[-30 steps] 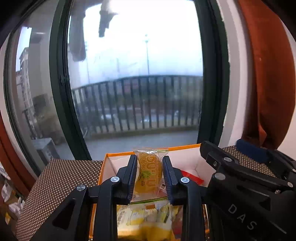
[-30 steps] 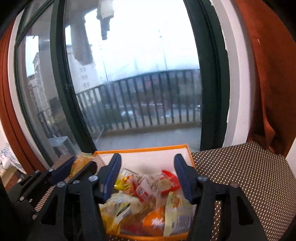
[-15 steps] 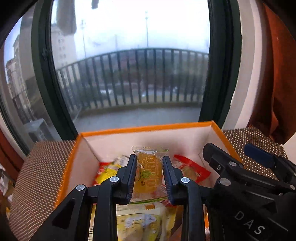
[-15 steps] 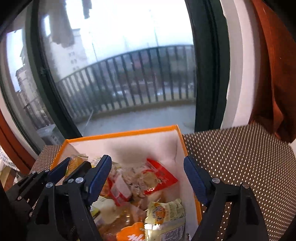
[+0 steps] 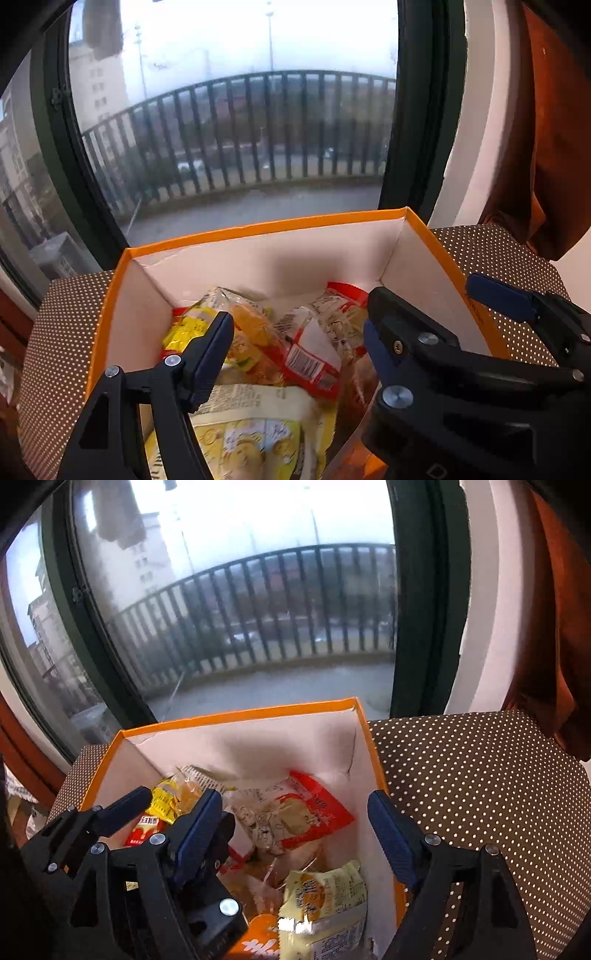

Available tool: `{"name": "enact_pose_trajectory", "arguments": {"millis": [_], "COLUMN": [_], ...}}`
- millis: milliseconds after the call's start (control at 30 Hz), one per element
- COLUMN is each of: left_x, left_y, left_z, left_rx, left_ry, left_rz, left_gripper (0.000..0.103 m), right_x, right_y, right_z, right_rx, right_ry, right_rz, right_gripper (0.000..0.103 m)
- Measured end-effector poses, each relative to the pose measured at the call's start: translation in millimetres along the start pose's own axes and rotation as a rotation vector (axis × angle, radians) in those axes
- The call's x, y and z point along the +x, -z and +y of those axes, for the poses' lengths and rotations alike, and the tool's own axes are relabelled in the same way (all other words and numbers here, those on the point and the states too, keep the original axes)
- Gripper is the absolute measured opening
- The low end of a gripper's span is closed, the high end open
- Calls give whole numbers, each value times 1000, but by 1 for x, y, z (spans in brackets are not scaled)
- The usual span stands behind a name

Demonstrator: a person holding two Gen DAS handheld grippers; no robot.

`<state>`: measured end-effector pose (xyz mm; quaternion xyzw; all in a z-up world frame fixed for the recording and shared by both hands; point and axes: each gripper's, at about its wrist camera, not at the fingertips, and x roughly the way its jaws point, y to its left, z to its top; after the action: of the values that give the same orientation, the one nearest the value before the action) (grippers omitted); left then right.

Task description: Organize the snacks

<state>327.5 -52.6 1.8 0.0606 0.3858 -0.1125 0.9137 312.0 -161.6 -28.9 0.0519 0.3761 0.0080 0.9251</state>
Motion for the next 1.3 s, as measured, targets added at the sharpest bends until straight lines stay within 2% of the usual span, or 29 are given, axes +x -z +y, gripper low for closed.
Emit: {"name": "enact_pose_trajectory", "arguments": {"millis": [167, 300, 467, 567, 767, 1033, 1300], "left_x": [-12, -27, -38, -47, -78, -120, -164], "left_y": [12, 22, 35, 41, 54, 70, 94], "left_z": [9, 15, 19, 22, 35, 45, 50], "left_rx": [5, 5, 1, -2, -41, -62, -92], "left_ry": [-25, -26, -20, -12, -76, -120, -123], "left_rz": [-41, -69, -83, -108, -188, -224, -324], "left_gripper": [80, 85, 86, 93, 103, 103, 103], "right_x": [-17, -27, -41, -51, -77, -122, -164], "right_y": [12, 23, 30, 32, 41, 55, 79], "right_z": [9, 11, 16, 20, 19, 27, 26], "right_rx": [-33, -22, -35, -52, -31, -26, -40], "right_ry": [-24, -6, 15, 25, 12, 21, 32], "right_rz": [-36, -73, -68, -91, -119, -224, -348], "right_gripper": [89, 101, 102, 102, 102, 102, 103]}}
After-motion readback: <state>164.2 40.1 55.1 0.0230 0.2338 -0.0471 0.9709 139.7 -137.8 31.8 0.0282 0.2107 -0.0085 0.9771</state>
